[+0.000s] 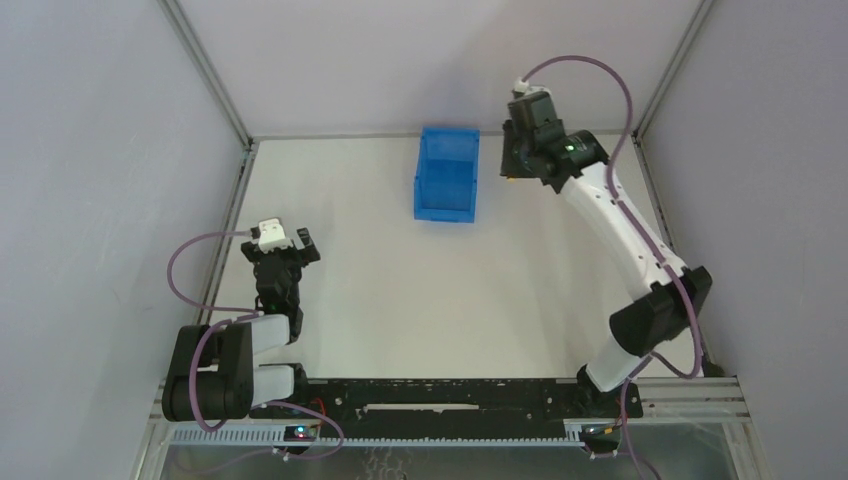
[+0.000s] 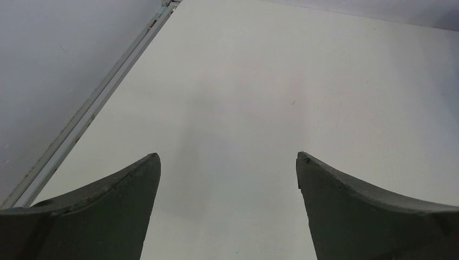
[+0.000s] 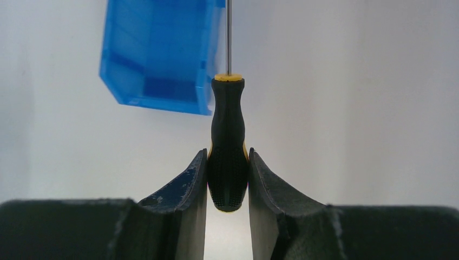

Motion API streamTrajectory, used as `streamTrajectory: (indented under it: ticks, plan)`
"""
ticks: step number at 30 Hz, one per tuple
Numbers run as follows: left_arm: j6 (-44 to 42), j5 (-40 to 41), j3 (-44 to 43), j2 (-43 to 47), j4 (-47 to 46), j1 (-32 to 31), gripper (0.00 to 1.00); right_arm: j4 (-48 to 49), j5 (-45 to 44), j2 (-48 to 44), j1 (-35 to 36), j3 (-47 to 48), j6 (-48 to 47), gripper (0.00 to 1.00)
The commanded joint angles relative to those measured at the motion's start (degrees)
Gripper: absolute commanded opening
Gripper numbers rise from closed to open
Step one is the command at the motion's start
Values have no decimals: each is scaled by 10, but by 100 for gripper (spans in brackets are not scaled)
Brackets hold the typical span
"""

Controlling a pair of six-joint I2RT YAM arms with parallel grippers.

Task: Put the screwdriver in the bin
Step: Place the screwdriver in the bin.

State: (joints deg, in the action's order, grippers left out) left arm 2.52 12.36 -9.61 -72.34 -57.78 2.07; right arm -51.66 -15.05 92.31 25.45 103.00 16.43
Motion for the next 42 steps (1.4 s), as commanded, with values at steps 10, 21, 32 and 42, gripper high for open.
streamTrajectory:
  ticks: [10,21,32,42]
  plan:
    - [-11,7,-17,4,-20,3,100,-19,-25,186,105,231,53,21]
    - [-11,7,-17,4,-20,3,100,21,-15,268,108,259,46,20]
    - [-11,7,-17,4,-20,3,100,102,10,334,84,193,44,18]
    - [-11,7,-17,4,-20,3,100,144,34,410,60,193,32,18]
